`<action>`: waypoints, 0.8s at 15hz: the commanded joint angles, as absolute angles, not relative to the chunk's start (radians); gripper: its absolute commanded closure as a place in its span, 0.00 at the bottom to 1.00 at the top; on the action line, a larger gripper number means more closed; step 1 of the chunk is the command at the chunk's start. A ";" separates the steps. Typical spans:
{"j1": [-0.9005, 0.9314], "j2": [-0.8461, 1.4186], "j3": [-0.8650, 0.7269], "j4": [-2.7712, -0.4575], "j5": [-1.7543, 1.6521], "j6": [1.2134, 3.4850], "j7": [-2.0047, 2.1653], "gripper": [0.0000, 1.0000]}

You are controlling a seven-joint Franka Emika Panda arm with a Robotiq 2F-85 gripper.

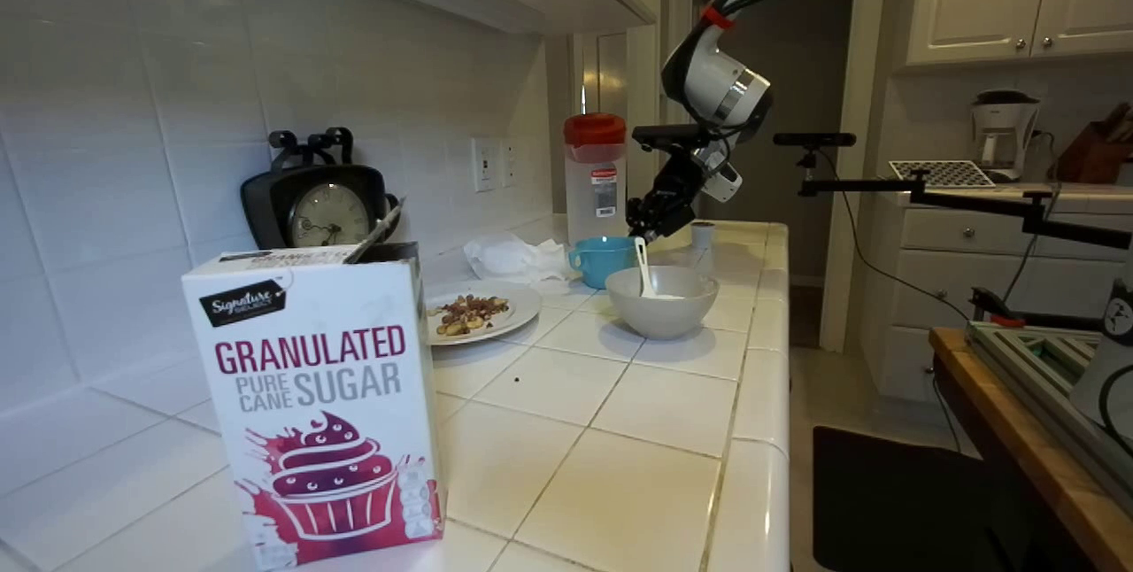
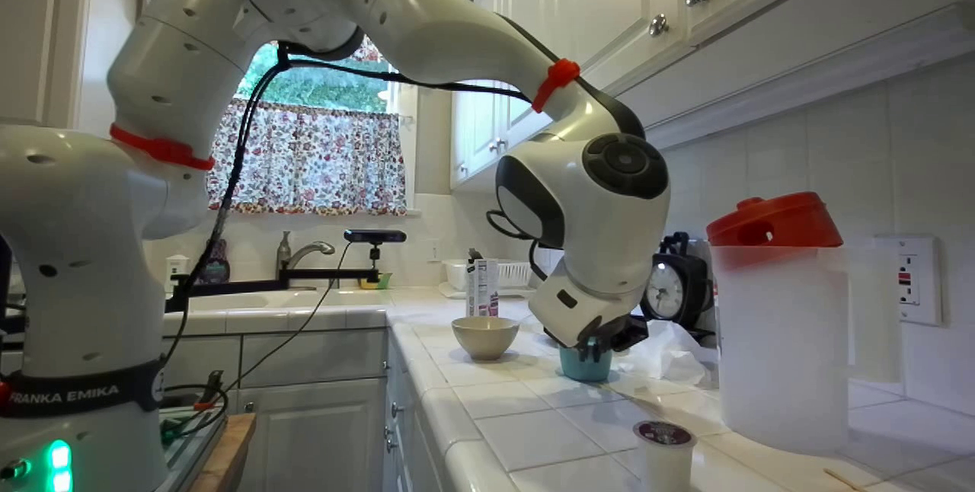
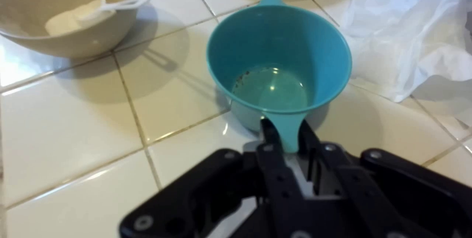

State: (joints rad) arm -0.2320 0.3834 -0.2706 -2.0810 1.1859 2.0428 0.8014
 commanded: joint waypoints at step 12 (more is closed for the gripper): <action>-0.218 0.287 -0.281 -2.092 1.116 2.124 0.796 0.00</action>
